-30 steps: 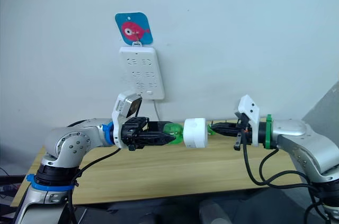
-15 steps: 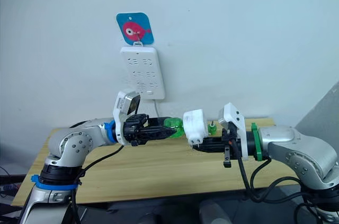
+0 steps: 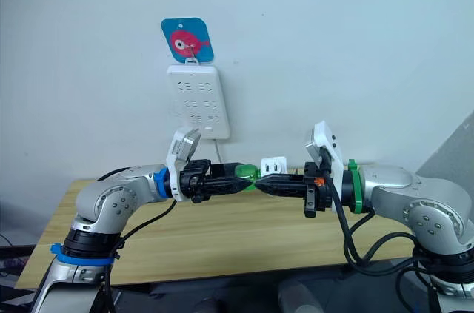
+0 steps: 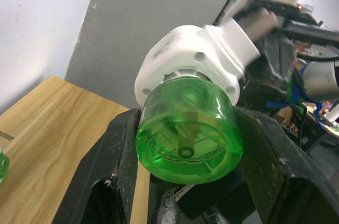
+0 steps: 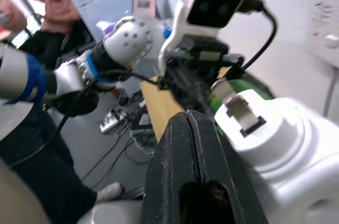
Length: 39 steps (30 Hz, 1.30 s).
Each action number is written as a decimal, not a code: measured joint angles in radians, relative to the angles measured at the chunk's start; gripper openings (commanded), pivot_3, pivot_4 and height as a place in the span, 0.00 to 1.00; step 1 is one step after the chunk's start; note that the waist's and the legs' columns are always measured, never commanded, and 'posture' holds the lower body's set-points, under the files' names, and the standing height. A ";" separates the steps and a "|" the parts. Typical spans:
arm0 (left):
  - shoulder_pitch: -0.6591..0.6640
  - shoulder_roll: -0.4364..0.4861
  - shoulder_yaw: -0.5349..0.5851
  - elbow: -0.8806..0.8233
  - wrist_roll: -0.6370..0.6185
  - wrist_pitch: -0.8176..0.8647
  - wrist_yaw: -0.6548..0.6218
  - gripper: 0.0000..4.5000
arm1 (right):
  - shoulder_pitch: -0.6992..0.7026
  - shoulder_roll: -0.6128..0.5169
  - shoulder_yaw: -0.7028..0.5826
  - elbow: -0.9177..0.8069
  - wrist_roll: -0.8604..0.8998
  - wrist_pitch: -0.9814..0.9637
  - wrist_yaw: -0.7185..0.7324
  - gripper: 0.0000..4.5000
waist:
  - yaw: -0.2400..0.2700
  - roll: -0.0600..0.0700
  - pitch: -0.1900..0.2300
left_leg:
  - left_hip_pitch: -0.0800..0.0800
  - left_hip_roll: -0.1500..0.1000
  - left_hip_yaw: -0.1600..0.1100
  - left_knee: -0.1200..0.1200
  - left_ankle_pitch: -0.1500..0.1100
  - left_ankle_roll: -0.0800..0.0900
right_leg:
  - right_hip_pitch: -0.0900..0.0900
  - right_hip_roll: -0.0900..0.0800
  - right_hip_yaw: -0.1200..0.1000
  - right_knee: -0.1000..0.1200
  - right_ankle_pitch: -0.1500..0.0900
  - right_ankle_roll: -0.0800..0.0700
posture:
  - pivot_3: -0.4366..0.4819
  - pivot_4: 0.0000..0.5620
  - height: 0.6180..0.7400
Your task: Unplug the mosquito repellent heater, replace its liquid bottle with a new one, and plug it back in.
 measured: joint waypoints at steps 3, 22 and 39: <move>0.001 0.008 -0.011 -0.024 0.001 0.006 -0.002 0.52 | -0.025 0.010 -0.002 0.020 0.016 0.005 -0.033 0.00 | 0.000 0.000 0.000 | 0.000 0.000 0.000 0.000 0.000 0.000 | 0.000 0.000 0.000 0.000 0.000 0.000 | 0.26 0.07 1.00; -0.004 0.013 -0.005 -0.065 -0.090 0.117 0.003 0.52 | -0.037 -0.003 -0.037 0.194 -0.075 0.004 -0.054 0.00 | 0.002 0.000 0.000 | 0.000 0.000 0.000 0.000 0.000 0.000 | 0.000 0.000 0.000 0.000 0.000 0.000 | 0.26 0.08 1.00; -0.032 0.009 0.034 -0.044 -0.113 0.119 0.035 0.52 | 0.105 -0.073 0.009 0.030 -0.059 0.075 0.063 0.00 | 0.001 0.000 0.000 | 0.000 0.000 0.001 0.000 0.000 0.000 | 0.000 0.000 0.001 0.000 0.000 0.000 | 0.25 0.08 1.00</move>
